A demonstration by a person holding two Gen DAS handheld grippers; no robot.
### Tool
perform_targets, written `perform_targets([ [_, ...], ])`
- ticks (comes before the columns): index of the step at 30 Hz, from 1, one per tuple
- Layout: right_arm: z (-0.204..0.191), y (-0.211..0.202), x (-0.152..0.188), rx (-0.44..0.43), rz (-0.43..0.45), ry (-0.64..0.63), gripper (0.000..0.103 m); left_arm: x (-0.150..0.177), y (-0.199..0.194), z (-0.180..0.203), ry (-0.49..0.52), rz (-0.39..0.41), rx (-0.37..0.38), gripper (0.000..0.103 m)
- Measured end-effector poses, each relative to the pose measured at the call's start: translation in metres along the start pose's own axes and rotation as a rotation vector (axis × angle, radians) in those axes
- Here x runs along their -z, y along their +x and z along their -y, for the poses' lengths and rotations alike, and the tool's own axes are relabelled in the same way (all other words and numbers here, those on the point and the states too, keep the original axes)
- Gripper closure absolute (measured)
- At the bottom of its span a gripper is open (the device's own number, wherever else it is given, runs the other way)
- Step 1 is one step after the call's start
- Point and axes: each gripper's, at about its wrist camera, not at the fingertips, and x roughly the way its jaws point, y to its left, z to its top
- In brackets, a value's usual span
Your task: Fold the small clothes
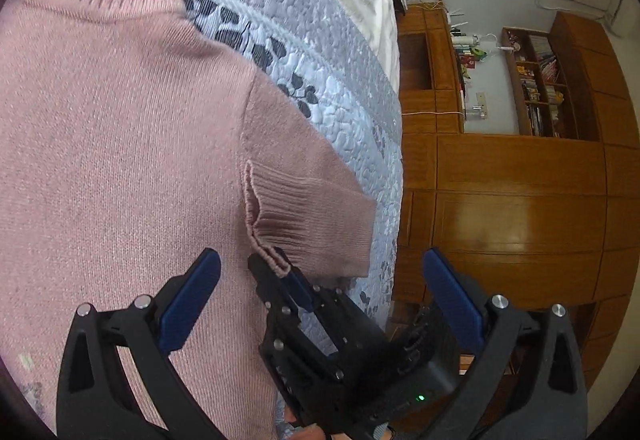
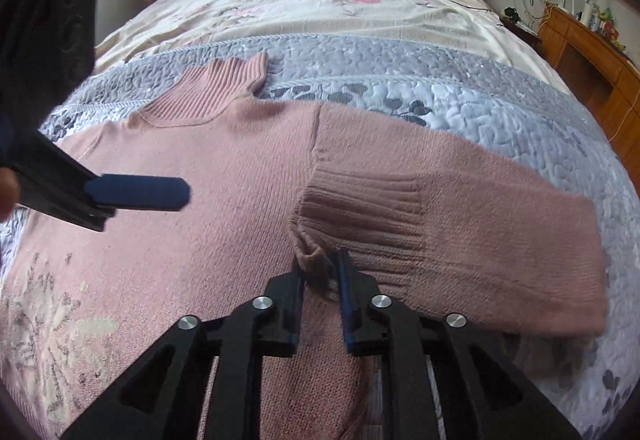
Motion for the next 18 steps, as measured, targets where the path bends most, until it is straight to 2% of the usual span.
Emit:
perform_targets([
  [1, 0.001, -0.005, 0.003, -0.020, 0.007, 0.007, 0.069, -0.001, 0.006, -0.004, -0.011, -0.006, -0.006, 0.003],
  [3, 0.003, -0.019, 0.010, -0.034, 0.024, 0.025, 0.065, -0.002, 0.019, -0.008, -0.019, -0.032, 0.001, 0.003],
  [12, 0.019, -0.089, 0.056, -0.109, 0.040, 0.172, 0.062, -0.014, 0.069, -0.011, -0.005, -0.124, -0.121, 0.004],
  [13, 0.019, -0.094, 0.059, -0.112, 0.043, 0.185, 0.061, -0.016, 0.073, -0.009, 0.001, -0.135, -0.126, 0.010],
  [14, 0.019, -0.099, 0.062, -0.119, 0.047, 0.199, 0.061, -0.017, 0.076, -0.006, 0.012, -0.148, -0.144, 0.034],
  [15, 0.020, -0.103, 0.063, -0.126, 0.048, 0.207, 0.061, -0.018, 0.080, -0.005, 0.023, -0.162, -0.173, 0.052],
  [16, 0.019, -0.108, 0.064, -0.132, 0.050, 0.216, 0.061, -0.020, 0.082, -0.005, 0.030, -0.166, -0.219, 0.078],
  [17, 0.018, -0.112, 0.065, -0.140, 0.054, 0.221, 0.061, -0.022, 0.083, -0.005, 0.033, -0.166, -0.247, 0.095],
  [18, 0.017, -0.115, 0.065, -0.147, 0.058, 0.223, 0.061, -0.024, 0.082, -0.005, 0.035, -0.165, -0.256, 0.098],
])
